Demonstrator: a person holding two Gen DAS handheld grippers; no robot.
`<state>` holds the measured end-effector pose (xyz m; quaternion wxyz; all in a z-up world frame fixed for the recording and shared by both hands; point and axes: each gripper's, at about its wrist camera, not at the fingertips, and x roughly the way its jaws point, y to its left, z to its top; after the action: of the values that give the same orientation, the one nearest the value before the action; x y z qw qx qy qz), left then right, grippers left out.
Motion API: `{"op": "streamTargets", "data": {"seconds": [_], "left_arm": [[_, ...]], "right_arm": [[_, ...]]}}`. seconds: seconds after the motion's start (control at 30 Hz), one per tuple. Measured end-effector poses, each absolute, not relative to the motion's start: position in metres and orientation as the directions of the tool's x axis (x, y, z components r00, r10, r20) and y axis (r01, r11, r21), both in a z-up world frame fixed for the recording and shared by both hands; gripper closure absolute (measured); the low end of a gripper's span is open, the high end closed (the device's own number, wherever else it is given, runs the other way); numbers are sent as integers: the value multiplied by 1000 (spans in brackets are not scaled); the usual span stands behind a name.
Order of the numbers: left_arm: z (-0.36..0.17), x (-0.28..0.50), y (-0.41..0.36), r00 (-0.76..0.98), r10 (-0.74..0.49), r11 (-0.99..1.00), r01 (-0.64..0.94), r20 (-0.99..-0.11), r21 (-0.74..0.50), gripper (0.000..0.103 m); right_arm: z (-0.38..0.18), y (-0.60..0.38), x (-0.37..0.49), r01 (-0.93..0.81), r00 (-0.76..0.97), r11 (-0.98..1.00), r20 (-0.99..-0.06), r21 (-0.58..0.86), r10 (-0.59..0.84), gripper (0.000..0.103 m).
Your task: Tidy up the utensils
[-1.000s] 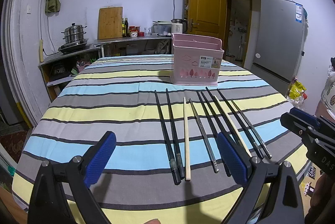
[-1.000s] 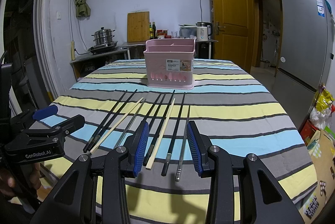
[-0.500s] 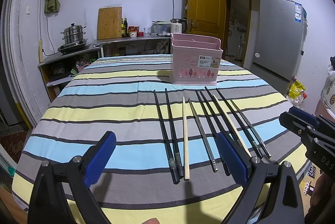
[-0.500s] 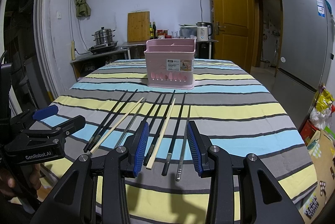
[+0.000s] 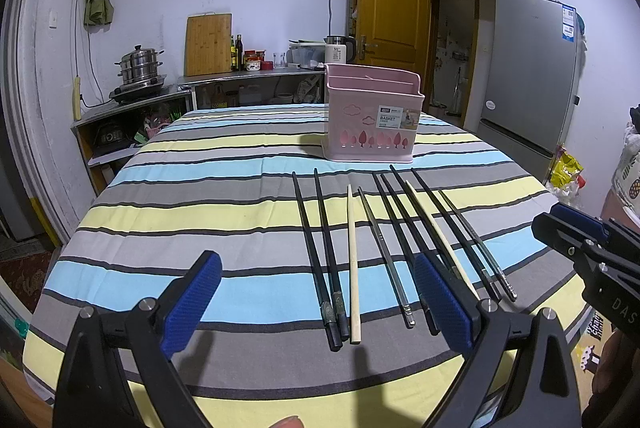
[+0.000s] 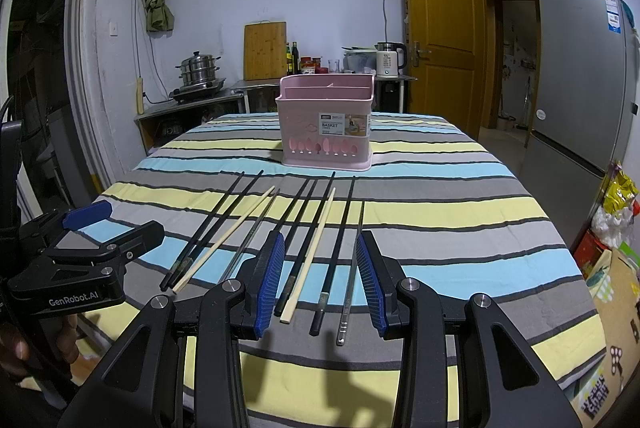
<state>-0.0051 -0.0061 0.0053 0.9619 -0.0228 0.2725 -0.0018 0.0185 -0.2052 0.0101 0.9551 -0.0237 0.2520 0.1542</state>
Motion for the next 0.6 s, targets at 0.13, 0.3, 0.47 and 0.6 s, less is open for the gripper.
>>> {"op": "streamTargets", "data": {"seconds": [0.13, 0.3, 0.47, 0.6], "left_arm": [[5, -6, -6, 852, -18, 999, -6, -524, -43, 4], [6, -6, -6, 851, -20, 999, -3, -525, -42, 4], [4, -5, -5, 849, -22, 999, -2, -528, -45, 4], [2, -3, -3, 846, -23, 999, -1, -533, -46, 4]], "right_arm": [[10, -205, 18, -307, 825, 951, -489, 31, 283, 64], [10, -205, 19, -307, 825, 951, -490, 31, 282, 64], [9, -203, 18, -307, 823, 951, -494, 30, 282, 64], [5, -202, 21, -308, 817, 951, -503, 32, 281, 64]]}}
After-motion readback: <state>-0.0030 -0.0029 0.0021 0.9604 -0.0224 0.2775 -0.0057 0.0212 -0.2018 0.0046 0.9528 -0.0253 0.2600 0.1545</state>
